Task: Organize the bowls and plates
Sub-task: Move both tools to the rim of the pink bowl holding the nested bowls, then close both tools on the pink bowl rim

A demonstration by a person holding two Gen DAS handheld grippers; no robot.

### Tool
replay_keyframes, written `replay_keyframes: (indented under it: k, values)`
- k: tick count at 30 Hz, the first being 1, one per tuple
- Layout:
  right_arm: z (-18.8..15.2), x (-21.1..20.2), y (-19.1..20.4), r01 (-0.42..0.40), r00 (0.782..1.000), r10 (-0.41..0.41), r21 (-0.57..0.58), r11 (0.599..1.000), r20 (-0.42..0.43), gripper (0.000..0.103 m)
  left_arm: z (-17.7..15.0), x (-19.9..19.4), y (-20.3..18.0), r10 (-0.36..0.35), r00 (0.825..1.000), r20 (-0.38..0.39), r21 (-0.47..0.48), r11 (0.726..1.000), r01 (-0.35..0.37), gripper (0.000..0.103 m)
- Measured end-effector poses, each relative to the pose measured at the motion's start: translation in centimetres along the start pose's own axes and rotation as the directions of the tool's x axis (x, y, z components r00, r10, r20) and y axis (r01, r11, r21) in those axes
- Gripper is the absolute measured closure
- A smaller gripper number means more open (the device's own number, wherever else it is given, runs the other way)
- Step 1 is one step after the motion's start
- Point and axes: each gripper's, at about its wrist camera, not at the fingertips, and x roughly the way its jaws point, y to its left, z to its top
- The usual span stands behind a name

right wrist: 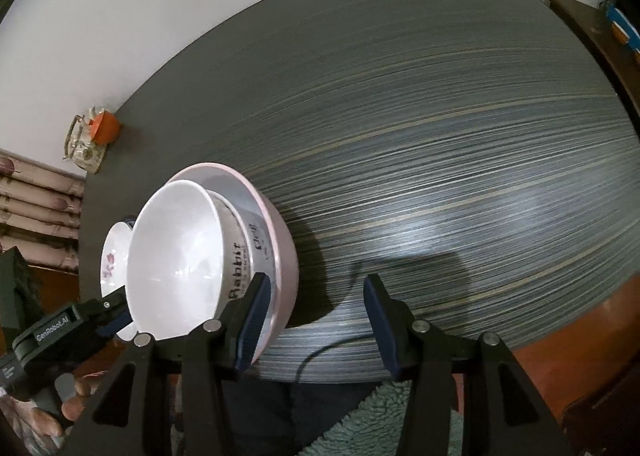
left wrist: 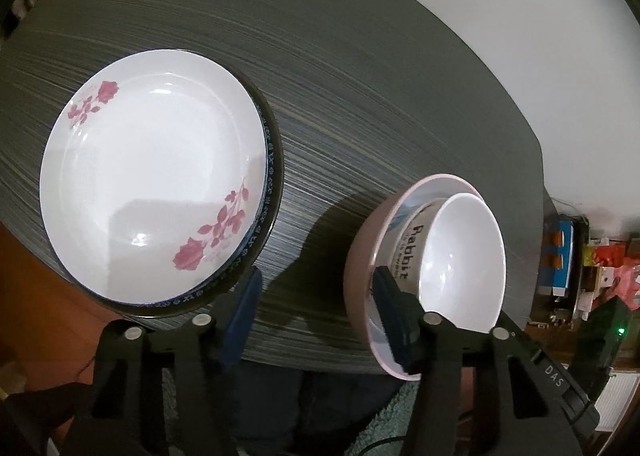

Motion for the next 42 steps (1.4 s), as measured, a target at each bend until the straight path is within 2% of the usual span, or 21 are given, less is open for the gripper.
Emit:
replay_keyframes:
  k: [12, 16, 18, 25, 30, 36, 42]
  values:
    - [0.4, 0.9, 1.2, 0.012, 1.0, -0.012, -0.012, 1.0, -0.012, 0.054, 0.3, 0.9, -1.5, 0.015, 1.0, -0.014, 0.027, 1.0, -0.015, 0.054]
    - [0.6, 1.3, 1.5, 0.005, 1.0, -0.005, -0.011, 1.0, -0.02, 0.063, 0.4, 1.1, -1.4, 0.023, 1.0, -0.018, 0.021, 1.0, -0.023, 0.055]
    - [0.7, 1.5, 1.5, 0.004, 1.0, -0.004, -0.006, 1.0, -0.024, 0.063, 0.3, 1.3, -1.5, 0.022, 0.999, -0.028, 0.027, 0.999, -0.021, 0.061]
    - [0.9, 2.1, 1.3, -0.007, 0.999, 0.007, 0.011, 1.0, -0.047, 0.07, 0.3, 1.9, -1.8, 0.025, 0.999, -0.042, 0.029, 0.999, -0.023, 0.066]
    - [1.2, 2.5, 1.5, 0.008, 0.999, -0.007, 0.005, 1.0, -0.05, 0.071, 0.3, 2.4, -2.4, 0.029, 0.999, -0.045, 0.053, 0.998, -0.027, 0.078]
    - [1.3, 3.0, 1.8, 0.032, 0.998, -0.032, -0.005, 0.999, -0.05, 0.071, 0.3, 2.9, -2.6, 0.031, 0.998, -0.046, 0.053, 0.998, -0.028, 0.079]
    - [1.2, 2.9, 2.8, 0.041, 0.999, -0.042, -0.046, 0.998, -0.027, 0.08, 0.2, 2.8, -2.8, 0.029, 1.0, -0.011, 0.083, 0.996, -0.028, 0.084]
